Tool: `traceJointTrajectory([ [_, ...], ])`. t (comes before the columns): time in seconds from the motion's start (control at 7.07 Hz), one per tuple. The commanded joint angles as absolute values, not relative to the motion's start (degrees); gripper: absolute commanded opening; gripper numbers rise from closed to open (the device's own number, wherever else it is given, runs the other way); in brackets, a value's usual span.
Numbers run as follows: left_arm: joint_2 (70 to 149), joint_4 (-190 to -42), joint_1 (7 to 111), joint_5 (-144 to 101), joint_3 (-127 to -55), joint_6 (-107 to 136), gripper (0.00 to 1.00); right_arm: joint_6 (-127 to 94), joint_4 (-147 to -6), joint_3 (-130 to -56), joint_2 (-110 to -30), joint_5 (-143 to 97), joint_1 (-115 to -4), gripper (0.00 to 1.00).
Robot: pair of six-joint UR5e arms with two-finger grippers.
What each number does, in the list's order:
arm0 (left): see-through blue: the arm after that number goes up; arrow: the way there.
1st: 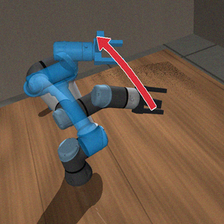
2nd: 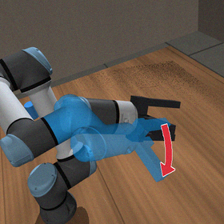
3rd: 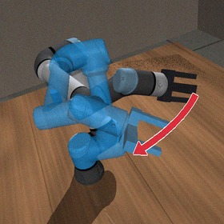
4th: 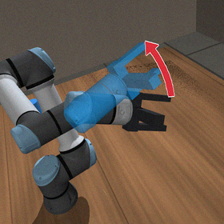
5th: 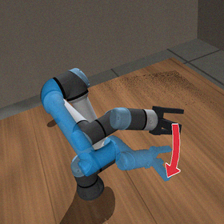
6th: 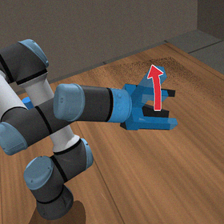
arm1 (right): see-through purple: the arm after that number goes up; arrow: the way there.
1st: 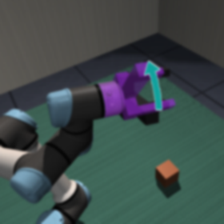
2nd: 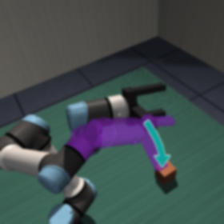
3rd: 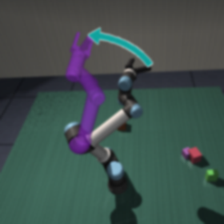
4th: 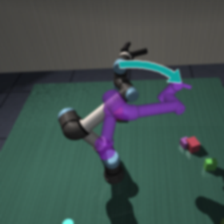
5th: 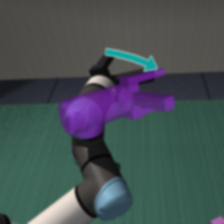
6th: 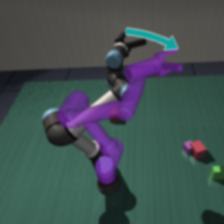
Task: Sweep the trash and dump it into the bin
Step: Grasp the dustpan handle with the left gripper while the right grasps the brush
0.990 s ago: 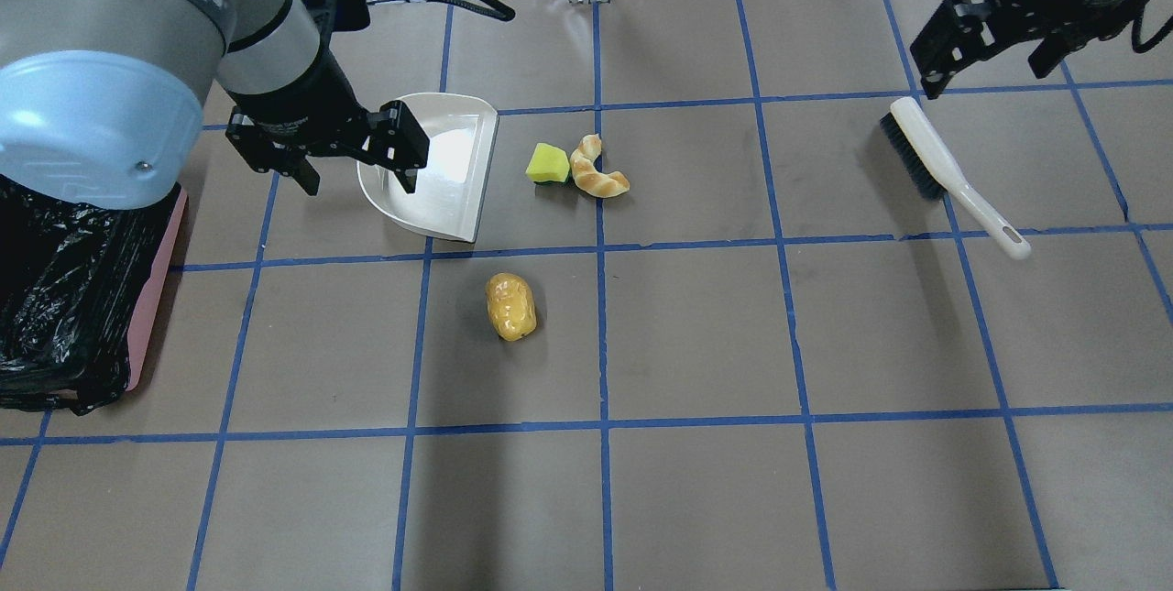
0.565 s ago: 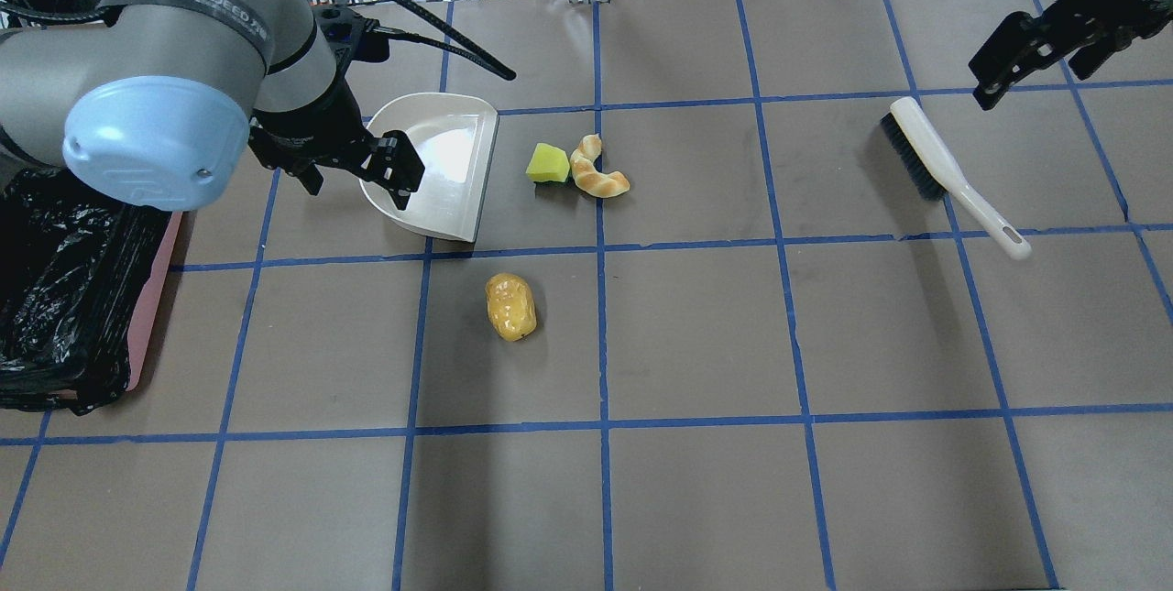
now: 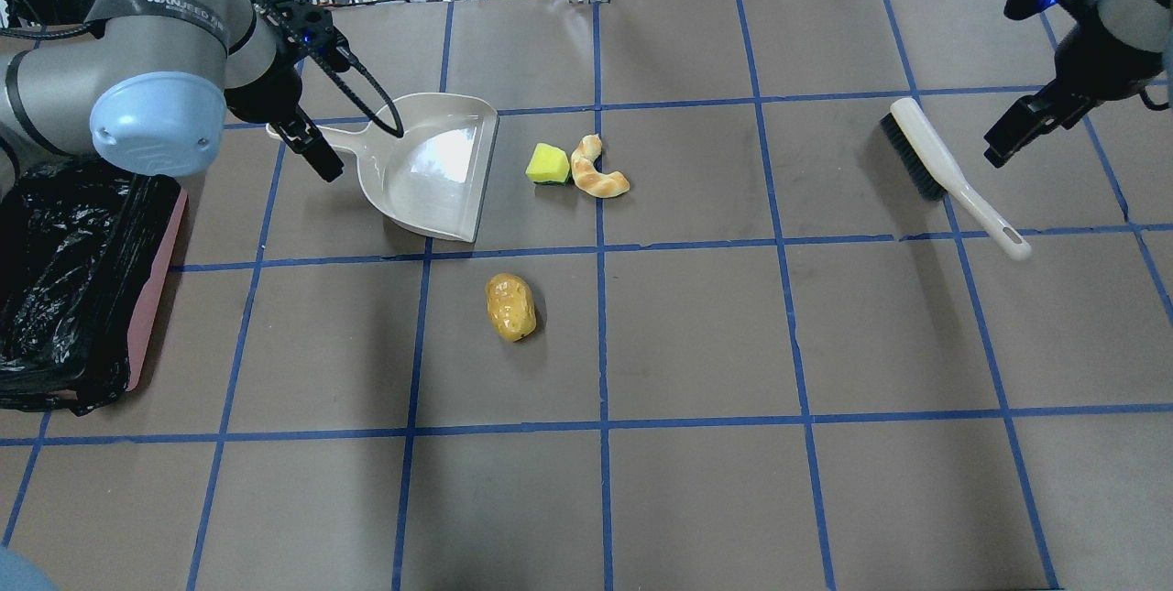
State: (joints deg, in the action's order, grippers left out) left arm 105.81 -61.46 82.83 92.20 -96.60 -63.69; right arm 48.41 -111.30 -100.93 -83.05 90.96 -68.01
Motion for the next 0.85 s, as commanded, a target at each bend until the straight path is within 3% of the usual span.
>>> traceJointTrajectory([
  [0.0, 113.43, -57.75, 81.66, 88.1, -93.97, -84.67, 1.0, 49.13, -120.55, -105.29, -78.26, 91.32, -66.19, 1.0],
  [0.71, 121.45, -53.44, 78.84, 87.71, -89.48, -94.92, 0.99, 44.73, -123.4, -105.64, -71.29, 91.93, -64.69, 1.0],
])
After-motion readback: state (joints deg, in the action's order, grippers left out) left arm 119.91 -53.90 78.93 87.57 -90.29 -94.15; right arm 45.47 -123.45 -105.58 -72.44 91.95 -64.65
